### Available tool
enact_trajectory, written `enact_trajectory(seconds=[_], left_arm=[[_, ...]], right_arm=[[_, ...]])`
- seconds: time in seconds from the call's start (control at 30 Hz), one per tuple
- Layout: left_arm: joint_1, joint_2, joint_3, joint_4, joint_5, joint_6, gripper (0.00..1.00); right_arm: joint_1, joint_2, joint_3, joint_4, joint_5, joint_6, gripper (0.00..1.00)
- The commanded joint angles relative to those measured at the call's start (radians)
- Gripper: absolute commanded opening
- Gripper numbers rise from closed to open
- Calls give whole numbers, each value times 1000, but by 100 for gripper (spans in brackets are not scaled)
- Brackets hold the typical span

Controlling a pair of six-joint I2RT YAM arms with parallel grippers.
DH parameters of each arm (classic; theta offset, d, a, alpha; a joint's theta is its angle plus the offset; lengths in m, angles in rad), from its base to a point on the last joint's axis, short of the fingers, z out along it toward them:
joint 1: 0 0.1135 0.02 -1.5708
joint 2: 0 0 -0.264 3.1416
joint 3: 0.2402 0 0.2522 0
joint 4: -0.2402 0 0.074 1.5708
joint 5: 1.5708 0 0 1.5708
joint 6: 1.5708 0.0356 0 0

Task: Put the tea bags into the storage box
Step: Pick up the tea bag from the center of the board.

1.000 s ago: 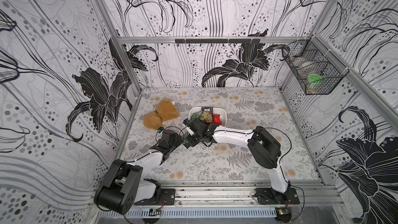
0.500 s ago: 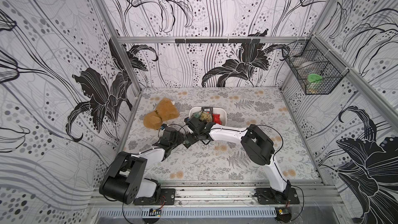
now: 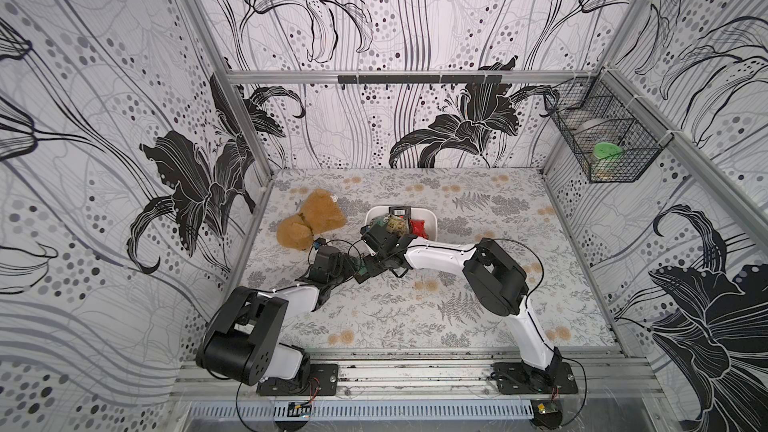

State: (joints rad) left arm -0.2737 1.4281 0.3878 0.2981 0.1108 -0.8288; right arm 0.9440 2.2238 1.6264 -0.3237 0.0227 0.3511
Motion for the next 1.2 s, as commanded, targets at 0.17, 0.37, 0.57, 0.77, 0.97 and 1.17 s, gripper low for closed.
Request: enact_trajectory(seconds=[0.17,0.37,0.57,0.77,0.97,1.17], left_arm=[[-50,58,-66,2,66,-25,47],[-93,62,-69,40,67,-66,37],[-94,18,-71,21,62,-80,16],[-94,-106,-66,-83,43,-76,0],[-96,-342,-59,-274,-34,-70,0],[-119,-486,65,-429,-71,-31,0]], right_arm=[[5,24,-42,-17,-6,8,0],[4,15,-60,2,-21,12,0],[4,-34,-98,42,-41,9,0],[5,-141,-182,118,-88,-4,1],[3,-364,-342,186,-49,2,12],[-5,-638,-536,184,120,35,23]])
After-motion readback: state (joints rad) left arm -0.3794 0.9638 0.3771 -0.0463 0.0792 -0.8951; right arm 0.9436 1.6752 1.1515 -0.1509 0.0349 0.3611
